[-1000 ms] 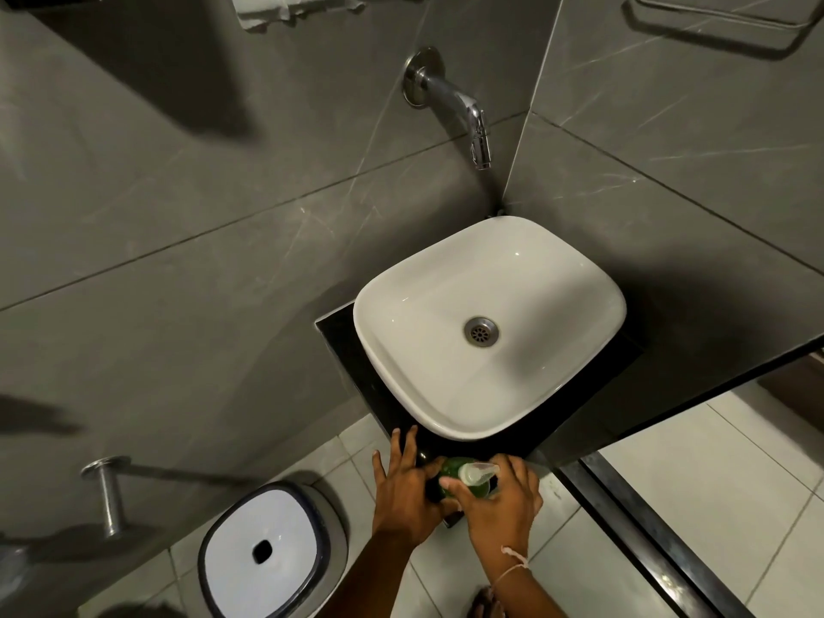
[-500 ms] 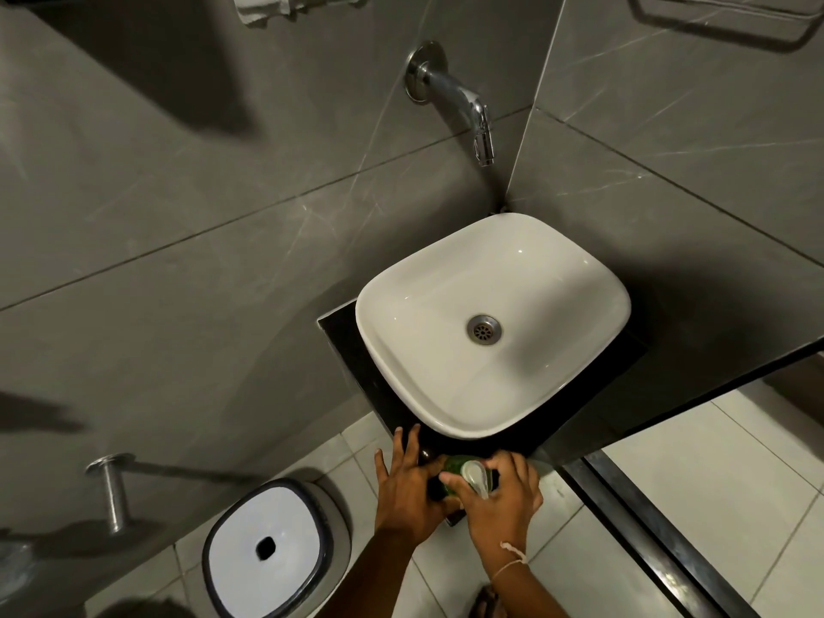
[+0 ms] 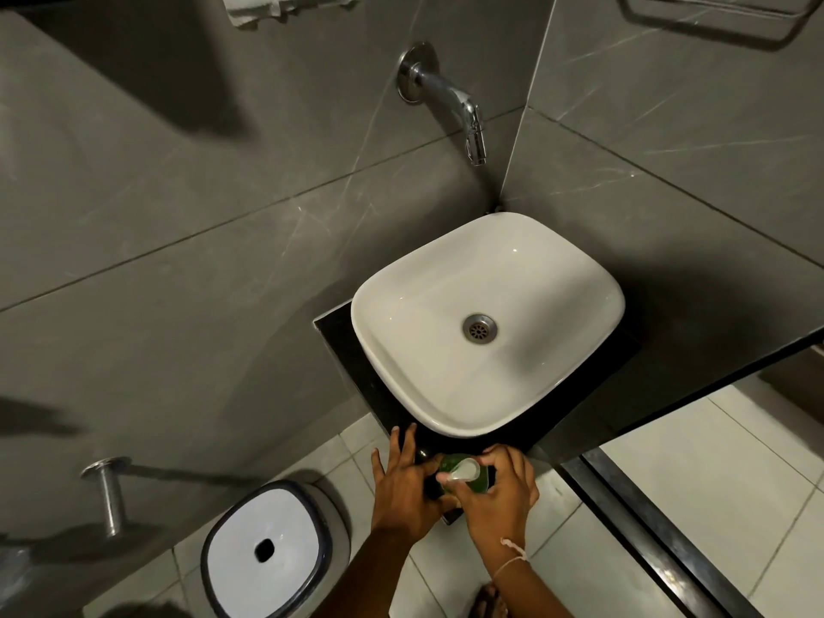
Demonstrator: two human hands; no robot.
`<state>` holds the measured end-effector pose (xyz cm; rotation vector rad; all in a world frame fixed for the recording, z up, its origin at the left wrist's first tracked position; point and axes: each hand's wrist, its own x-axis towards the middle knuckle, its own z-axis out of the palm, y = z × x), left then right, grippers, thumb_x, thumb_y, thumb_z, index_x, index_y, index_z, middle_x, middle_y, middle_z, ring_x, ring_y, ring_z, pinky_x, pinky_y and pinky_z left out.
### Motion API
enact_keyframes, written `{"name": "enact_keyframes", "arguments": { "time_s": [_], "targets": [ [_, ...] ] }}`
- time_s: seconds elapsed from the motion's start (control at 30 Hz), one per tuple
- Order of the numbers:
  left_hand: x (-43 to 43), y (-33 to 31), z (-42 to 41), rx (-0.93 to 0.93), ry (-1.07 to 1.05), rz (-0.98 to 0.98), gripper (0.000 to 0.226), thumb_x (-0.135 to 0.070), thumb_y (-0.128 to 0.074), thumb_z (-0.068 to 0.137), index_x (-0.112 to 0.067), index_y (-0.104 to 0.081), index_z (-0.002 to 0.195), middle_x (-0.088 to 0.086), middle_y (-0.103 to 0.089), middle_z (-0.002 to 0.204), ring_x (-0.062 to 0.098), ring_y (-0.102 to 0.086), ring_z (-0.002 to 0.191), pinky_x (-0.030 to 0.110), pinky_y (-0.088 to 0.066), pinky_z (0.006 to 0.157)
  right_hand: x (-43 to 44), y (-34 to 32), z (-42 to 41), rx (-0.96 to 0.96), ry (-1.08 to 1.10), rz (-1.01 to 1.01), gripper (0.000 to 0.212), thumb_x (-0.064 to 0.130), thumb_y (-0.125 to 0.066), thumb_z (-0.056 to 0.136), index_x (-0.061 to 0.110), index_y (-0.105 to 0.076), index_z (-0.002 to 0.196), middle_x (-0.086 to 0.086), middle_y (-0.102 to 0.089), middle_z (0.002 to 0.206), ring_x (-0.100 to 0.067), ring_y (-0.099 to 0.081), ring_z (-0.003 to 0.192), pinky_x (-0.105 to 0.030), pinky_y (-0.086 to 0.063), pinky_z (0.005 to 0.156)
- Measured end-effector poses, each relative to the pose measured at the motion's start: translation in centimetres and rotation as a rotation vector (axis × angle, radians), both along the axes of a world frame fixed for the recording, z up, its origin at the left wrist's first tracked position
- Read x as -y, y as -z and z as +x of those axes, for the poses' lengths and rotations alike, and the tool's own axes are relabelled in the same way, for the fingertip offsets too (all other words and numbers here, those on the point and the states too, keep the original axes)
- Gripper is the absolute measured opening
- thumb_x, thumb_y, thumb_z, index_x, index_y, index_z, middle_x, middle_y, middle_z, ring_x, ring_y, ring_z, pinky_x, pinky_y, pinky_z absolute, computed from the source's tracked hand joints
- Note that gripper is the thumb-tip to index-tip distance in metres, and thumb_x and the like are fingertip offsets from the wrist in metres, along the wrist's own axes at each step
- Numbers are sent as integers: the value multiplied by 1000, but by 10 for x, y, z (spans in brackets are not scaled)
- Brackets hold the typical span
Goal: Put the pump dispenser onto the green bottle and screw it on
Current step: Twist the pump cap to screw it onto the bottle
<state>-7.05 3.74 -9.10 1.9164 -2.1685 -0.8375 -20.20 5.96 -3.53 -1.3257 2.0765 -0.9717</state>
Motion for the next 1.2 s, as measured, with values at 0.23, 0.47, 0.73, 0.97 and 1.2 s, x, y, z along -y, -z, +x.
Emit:
{"name": "enact_keyframes", "arguments": {
  "time_s": [0.23,0.47,0.73,0.97,1.2],
  "targets": [
    [0,-4,-1,7,15,0,64,-64,-65,71,-40,-52,129,1,3,163,25,18,147,54,13,114,-13,5,-20,-39,-217,-81,50,38,-81,65,53,-61,108,19,-50,135,-15,-27,139,-43,-19,111],
    [0,-9,0,7,9,23,59,-56,-70,71,-36,-57,125,2,2,163,25,16,147,57,8,117,-2,4,-16,-48,-135,-81,43,46,-85,53,31,-63,86,11,-61,112,-22,-47,123,-52,-36,102],
    [0,-11,-1,10,6,30,66,-62,-69,71,-37,-52,130,1,3,163,25,17,147,54,11,115,-6,10,-22,-74,-172,-120,31,42,-78,61,41,-65,90,16,-54,130,-19,-29,140,-46,-18,110],
    [0,-8,-1,9,4,26,64,-61,-69,71,-37,-55,128,1,3,163,25,18,147,56,10,117,-14,8,-18,-110,-174,-76,49,58,-67,67,44,-63,113,12,-29,152,-21,-6,148,-56,-1,116],
    [0,-6,-1,29,7,15,65,-64,-68,70,-38,-54,128,1,2,163,25,19,146,57,11,116,-7,8,-15,-106,-107,-76,29,45,-80,58,28,-64,76,6,-47,140,-27,-16,146,-63,-6,114]
  ]
}}
